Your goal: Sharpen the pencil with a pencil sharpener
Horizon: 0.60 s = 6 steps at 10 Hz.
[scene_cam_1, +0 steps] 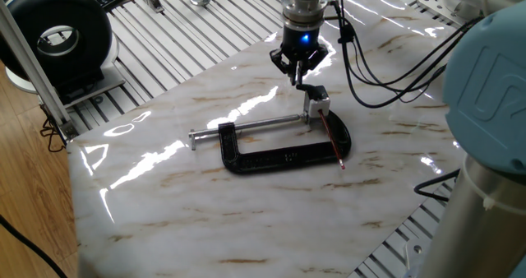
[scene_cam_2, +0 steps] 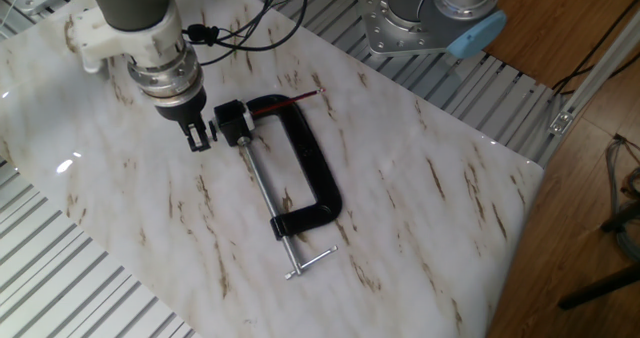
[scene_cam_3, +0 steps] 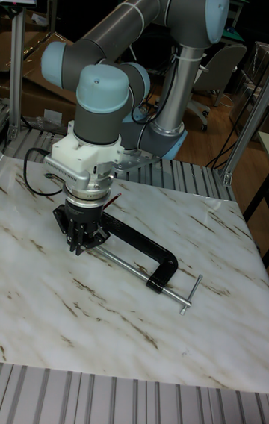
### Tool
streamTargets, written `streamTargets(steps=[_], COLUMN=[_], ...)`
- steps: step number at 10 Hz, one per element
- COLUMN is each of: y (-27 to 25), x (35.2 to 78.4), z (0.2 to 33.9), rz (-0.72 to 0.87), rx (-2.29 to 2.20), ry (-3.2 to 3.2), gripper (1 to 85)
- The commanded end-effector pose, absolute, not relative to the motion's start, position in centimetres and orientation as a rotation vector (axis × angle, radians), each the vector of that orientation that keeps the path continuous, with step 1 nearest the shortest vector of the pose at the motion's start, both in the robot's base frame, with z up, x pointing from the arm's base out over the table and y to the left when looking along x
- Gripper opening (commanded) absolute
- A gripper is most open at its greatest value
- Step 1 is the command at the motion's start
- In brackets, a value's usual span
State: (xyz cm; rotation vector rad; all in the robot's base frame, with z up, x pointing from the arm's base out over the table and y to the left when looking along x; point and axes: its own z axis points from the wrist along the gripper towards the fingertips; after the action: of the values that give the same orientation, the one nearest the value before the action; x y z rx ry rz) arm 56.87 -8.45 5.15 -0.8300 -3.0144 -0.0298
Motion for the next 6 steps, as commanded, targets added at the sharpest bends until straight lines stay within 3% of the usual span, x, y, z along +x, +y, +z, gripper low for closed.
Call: streamTargets(steps=[1,6], y=[-8.2,-9.0], x=[57.4,57.4], z=[4.4,3.4], rz=[-0.071,-0.090], rx=[-0.845,-0.784], ry=[-3.028,-3.059], gripper=[1.0,1.0])
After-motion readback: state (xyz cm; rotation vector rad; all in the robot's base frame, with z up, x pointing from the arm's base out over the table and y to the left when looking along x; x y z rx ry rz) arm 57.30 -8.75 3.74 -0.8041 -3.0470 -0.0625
